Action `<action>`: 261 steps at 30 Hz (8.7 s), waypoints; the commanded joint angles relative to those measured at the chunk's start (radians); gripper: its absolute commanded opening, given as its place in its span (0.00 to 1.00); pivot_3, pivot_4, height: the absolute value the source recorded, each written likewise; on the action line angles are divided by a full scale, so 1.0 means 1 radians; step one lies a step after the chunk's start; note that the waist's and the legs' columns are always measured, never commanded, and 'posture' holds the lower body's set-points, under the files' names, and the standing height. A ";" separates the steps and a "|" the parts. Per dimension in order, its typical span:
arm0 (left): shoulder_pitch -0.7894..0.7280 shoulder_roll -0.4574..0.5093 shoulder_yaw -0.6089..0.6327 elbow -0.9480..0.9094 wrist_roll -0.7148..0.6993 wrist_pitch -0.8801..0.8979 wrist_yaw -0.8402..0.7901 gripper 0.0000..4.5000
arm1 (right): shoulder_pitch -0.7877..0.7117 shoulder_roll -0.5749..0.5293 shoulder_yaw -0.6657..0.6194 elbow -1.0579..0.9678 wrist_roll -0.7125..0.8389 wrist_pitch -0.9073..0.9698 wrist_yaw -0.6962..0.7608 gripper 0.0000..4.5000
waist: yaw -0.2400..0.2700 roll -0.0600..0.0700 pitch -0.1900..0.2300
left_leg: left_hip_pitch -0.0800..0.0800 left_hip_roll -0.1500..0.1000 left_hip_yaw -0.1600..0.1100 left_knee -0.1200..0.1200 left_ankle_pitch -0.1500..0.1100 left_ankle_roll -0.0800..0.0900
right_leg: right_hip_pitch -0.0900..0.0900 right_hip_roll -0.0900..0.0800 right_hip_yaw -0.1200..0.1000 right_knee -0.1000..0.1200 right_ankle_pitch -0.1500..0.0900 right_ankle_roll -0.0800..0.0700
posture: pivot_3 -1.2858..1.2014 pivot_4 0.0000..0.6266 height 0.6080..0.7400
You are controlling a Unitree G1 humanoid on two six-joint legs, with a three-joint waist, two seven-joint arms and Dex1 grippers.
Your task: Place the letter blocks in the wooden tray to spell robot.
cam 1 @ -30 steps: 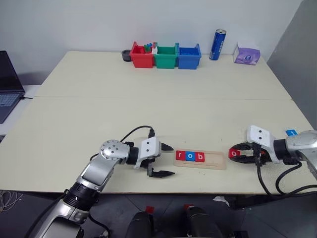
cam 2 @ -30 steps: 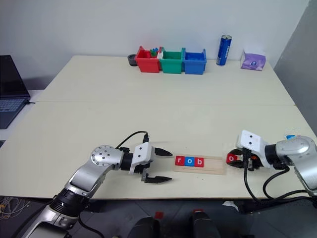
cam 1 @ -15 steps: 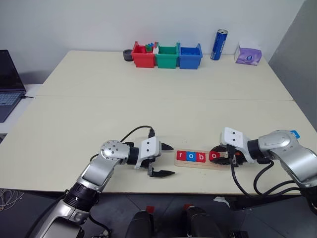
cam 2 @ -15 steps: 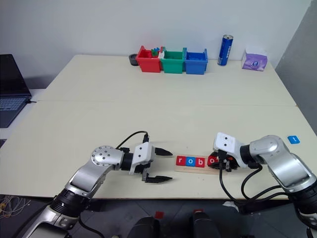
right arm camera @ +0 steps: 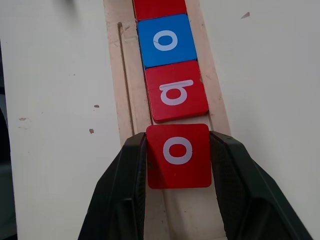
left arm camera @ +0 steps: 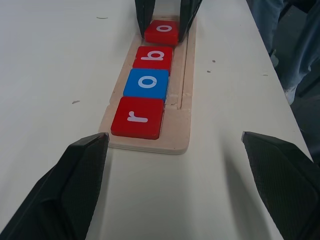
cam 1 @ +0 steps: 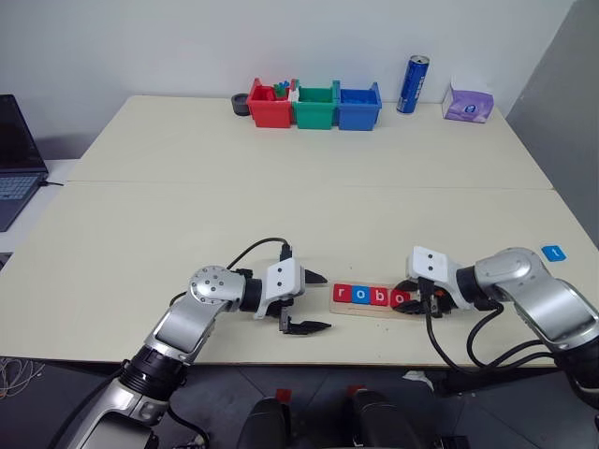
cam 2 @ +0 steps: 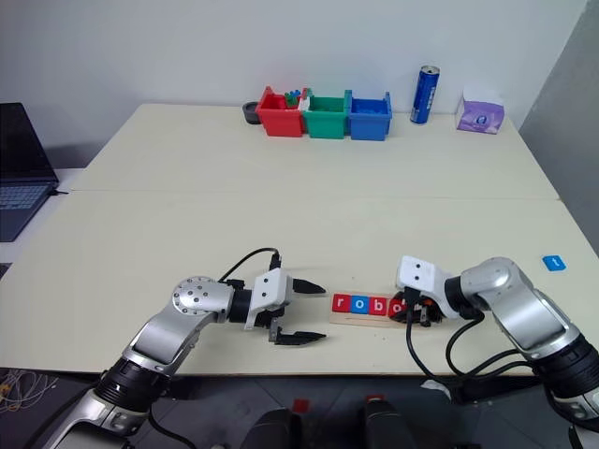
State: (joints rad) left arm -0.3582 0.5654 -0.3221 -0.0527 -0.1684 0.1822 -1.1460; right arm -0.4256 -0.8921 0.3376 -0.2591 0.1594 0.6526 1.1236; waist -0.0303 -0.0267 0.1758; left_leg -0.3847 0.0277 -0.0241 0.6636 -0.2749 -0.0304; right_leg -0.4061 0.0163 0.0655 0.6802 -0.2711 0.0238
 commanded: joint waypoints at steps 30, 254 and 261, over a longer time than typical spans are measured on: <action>0.005 0.002 0.010 -0.036 -0.002 -0.012 0.004 1.00 | 0.145 -0.068 -0.221 -0.212 0.051 0.067 -0.088 0.63 | 0.002 0.000 0.000 | -0.001 0.000 0.000 0.000 0.000 0.000 | 0.000 0.000 -0.001 0.000 0.000 0.000 | 0.52 0.24 1.00; 0.000 -0.007 0.006 -0.032 0.009 -0.018 0.015 1.00 | 0.395 -0.004 -0.513 -0.099 0.154 0.005 -0.167 1.00 | 0.001 0.000 0.000 | 0.000 0.000 0.001 0.000 0.000 0.000 | 0.001 0.000 0.003 0.000 0.000 0.001 | 0.52 0.24 1.00; -0.013 -0.013 -0.003 -0.023 0.010 -0.021 0.006 1.00 | 0.494 0.003 -0.536 -0.065 0.147 -0.029 -0.187 1.00 | -0.001 0.000 0.000 | 0.001 -0.001 0.001 0.000 0.000 0.000 | 0.001 0.000 0.003 0.000 0.000 0.001 | 0.52 0.24 1.00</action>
State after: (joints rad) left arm -0.3576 0.5549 -0.3235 -0.0628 -0.1537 0.1713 -1.1299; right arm 0.0633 -0.8829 -0.1869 -0.3396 0.3099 0.6648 0.9336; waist -0.0314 -0.0270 0.1753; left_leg -0.3832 0.0269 -0.0227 0.6640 -0.2749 -0.0304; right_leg -0.4048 0.0165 0.0682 0.6806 -0.2706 0.0246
